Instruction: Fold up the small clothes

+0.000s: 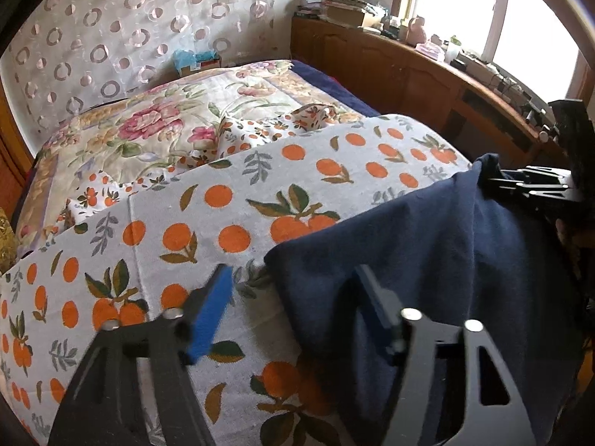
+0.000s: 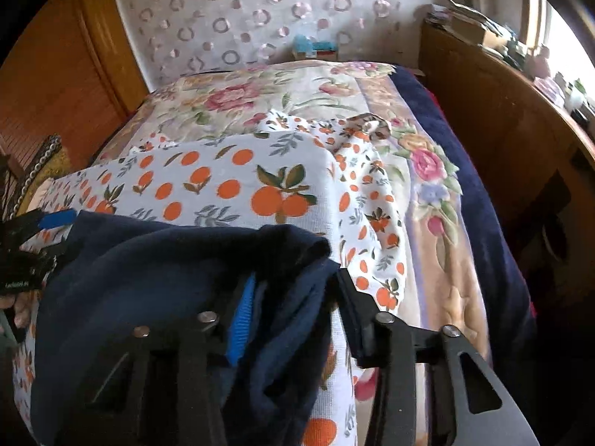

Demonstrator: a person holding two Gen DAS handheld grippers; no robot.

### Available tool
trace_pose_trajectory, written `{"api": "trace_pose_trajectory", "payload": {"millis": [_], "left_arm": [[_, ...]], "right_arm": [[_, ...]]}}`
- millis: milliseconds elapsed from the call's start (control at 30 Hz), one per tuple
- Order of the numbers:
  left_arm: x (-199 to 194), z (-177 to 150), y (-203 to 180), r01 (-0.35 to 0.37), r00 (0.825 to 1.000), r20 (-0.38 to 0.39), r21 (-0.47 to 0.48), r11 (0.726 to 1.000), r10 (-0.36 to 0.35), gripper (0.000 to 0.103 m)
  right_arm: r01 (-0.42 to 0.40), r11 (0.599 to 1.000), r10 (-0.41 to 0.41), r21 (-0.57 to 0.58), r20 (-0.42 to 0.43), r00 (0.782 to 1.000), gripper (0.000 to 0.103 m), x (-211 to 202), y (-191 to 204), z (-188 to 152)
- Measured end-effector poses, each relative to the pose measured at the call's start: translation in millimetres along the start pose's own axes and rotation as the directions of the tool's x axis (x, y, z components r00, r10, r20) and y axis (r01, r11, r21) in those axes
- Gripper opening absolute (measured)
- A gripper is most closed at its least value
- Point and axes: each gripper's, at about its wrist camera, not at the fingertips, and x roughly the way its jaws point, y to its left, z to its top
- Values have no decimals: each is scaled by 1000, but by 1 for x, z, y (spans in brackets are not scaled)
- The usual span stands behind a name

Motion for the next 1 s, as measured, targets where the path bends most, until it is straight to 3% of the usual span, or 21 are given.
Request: {"api": "trace_pose_trajectory", "payload": {"millis": [33, 100, 200, 333, 467, 633, 833, 900, 1000], "left_arm": [[0, 1, 0, 17, 1000, 4, -4, 1000, -17, 43], [0, 3, 0, 40, 999, 0, -15, 999, -40, 30], [-4, 6, 1, 55, 998, 7, -27, 998, -54, 8], [-40, 7, -9, 84, 993, 86, -7, 996, -83, 5], [-98, 7, -22, 92, 974, 208, 12, 996, -93, 5], [-195, 0, -37, 97, 914, 390, 44, 994, -107, 5], [-316, -23, -47, 51, 812, 578, 66, 997, -80, 5], [-349, -35, -48, 15, 776, 628, 62, 998, -51, 5], [-385, -53, -47, -32, 736, 676, 55, 998, -13, 5]], "right_arm": [[-21, 1000, 21, -9, 0, 1000, 21, 0, 0, 0], [-19, 999, 19, -36, 15, 1000, 14, -2, 1, -2], [-42, 996, 46, -80, 60, 997, 12, -11, 5, -8], [-65, 993, 83, -103, 186, 979, 11, -50, 7, -11], [-51, 988, 93, -146, 299, 950, 11, -104, 24, -13], [-33, 982, 116, -187, 453, 884, 11, -184, 48, -27], [-17, 974, 153, -225, 605, 781, 11, -271, 73, -51], [-19, 971, 171, -239, 635, 753, 11, -292, 81, -59], [-22, 962, 204, -271, 668, 716, 10, -318, 96, -73]]}}
